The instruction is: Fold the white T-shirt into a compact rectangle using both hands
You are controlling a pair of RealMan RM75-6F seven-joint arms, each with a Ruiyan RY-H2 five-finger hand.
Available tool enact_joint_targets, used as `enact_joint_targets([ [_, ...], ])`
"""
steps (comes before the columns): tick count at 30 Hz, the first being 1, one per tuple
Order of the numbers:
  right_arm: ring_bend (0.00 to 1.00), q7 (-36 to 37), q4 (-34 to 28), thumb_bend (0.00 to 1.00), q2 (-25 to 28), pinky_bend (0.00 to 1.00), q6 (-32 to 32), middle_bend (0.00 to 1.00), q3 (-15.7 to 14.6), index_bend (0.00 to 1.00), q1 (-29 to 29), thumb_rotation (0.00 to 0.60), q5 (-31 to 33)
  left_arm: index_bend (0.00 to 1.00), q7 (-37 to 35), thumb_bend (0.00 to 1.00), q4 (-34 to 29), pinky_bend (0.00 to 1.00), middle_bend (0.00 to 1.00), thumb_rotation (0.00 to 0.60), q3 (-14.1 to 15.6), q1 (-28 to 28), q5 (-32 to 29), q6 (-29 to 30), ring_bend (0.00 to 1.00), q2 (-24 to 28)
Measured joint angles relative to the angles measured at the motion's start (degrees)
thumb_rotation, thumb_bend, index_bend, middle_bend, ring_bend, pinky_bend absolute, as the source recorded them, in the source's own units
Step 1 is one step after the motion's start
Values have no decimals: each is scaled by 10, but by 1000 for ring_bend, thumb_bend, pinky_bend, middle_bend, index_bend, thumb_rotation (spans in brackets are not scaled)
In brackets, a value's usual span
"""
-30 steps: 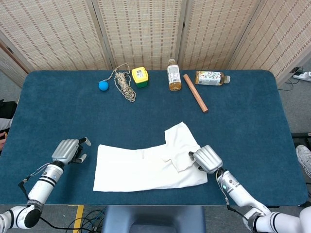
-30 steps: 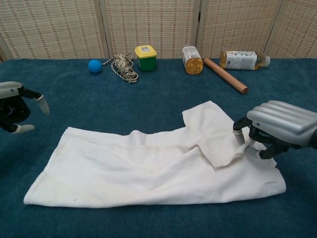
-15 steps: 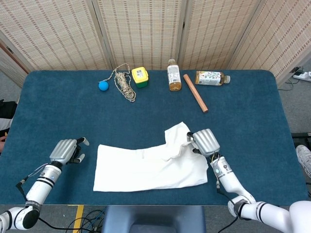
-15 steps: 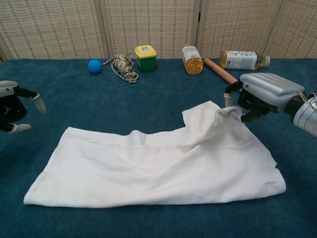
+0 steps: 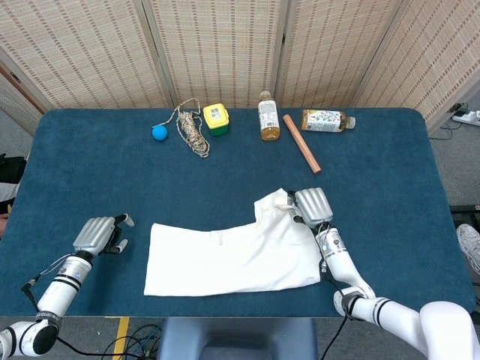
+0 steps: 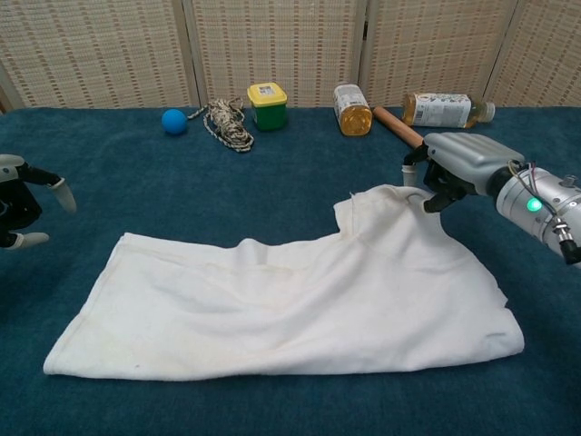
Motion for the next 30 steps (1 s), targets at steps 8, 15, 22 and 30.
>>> enact_joint_targets([
  [8,1000,3,54,462,-29,1000,-16,962,9,570,28,600,9,375,-5,403,6,978,860,600,0,2,1,-2,776,-1],
  [15,1000,10,91,459,-45,1000,-26,962,7,568,47,600,5,375,-9,403,11,978,860,600,0,4,0,-6,776,-1],
  [22,1000,-11,110,450,-55,1000,-32,939,11,361,59,600,14,375,-13,403,14,978,860,600,-1,6,0,-7,776,-1],
  [30,999,-50,103,449,-52,1000,-41,927,26,228,68,600,44,375,-17,403,16,978,860,600,-2,9,2,-5,776,0],
])
